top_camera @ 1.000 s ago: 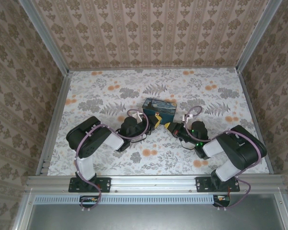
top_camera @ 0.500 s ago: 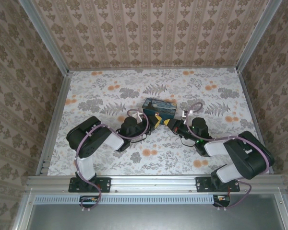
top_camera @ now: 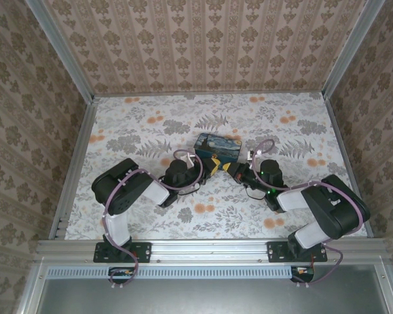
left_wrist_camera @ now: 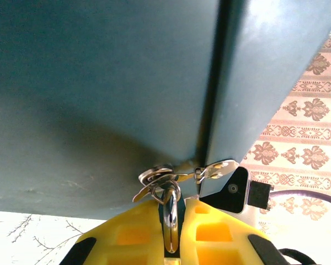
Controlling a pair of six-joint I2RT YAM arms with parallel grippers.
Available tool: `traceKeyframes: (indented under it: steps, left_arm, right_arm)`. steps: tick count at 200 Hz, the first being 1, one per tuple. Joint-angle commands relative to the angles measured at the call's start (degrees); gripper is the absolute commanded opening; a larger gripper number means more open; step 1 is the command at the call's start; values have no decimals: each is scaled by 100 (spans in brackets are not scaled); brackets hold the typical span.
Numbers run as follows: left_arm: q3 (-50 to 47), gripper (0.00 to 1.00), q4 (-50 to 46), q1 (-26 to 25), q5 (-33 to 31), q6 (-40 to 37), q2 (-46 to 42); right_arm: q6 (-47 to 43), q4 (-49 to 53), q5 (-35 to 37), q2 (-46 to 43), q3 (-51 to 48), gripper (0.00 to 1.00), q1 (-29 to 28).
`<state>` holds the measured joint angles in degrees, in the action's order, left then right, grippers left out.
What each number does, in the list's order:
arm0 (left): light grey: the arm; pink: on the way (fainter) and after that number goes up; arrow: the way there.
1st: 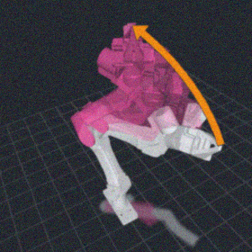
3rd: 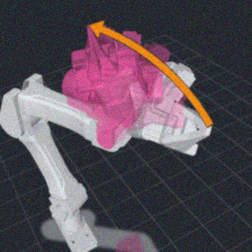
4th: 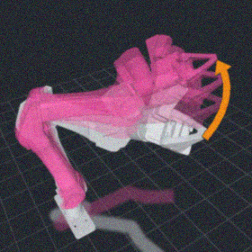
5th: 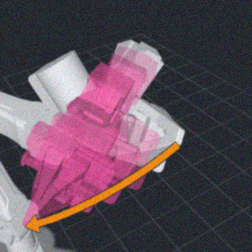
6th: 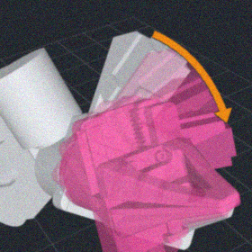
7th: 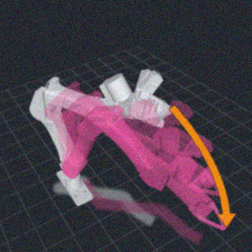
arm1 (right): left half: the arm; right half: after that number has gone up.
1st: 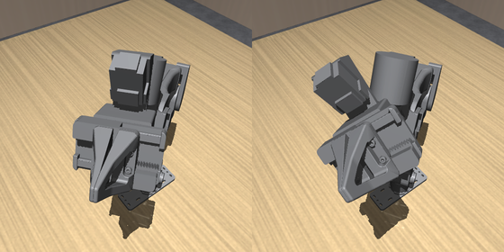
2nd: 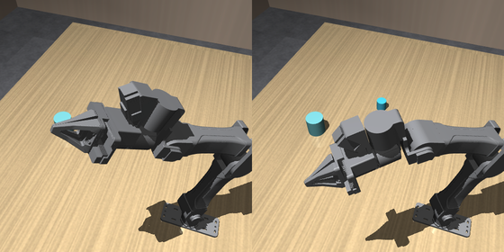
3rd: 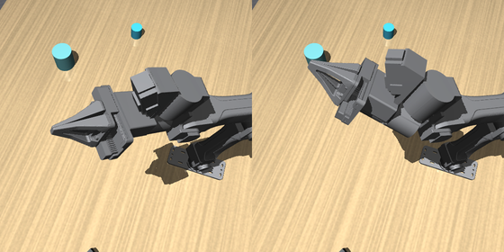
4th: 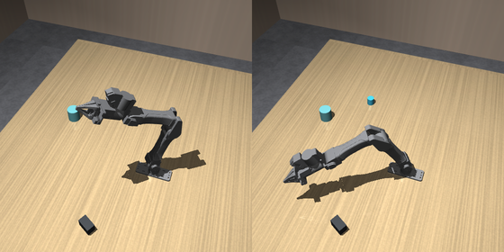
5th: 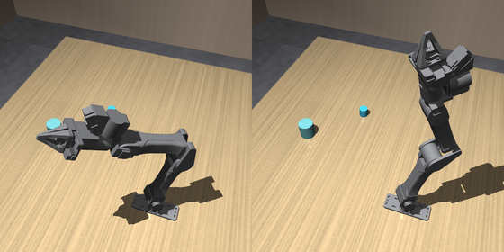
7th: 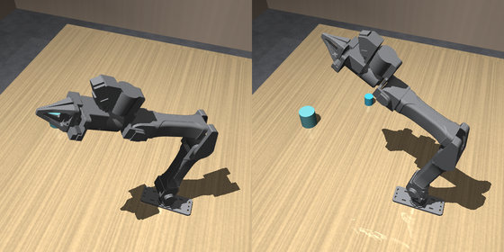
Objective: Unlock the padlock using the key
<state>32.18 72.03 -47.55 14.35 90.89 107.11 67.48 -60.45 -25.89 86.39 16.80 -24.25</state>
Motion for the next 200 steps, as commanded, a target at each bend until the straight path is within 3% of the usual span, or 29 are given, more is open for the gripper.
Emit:
traceKeyframes:
  steps: [1, 116, 157, 200]
  left_arm:
    - [64, 0, 215, -17, 51, 13, -6]
    - [113, 0, 224, -79, 137, 189, -269]
    - [113, 0, 250, -110, 105, 433, -469]
    - [121, 0, 251, -114, 206, 587, -708]
  right_arm:
    - [-33, -185, -57, -36, 8, 0, 25]
    - [-20, -782, -4, 650, 455, 0, 50]
    - [-131, -1600, -424, 1273, 447, 0, 198]
    - [-453, -1580, -749, 1481, 469, 0, 426]
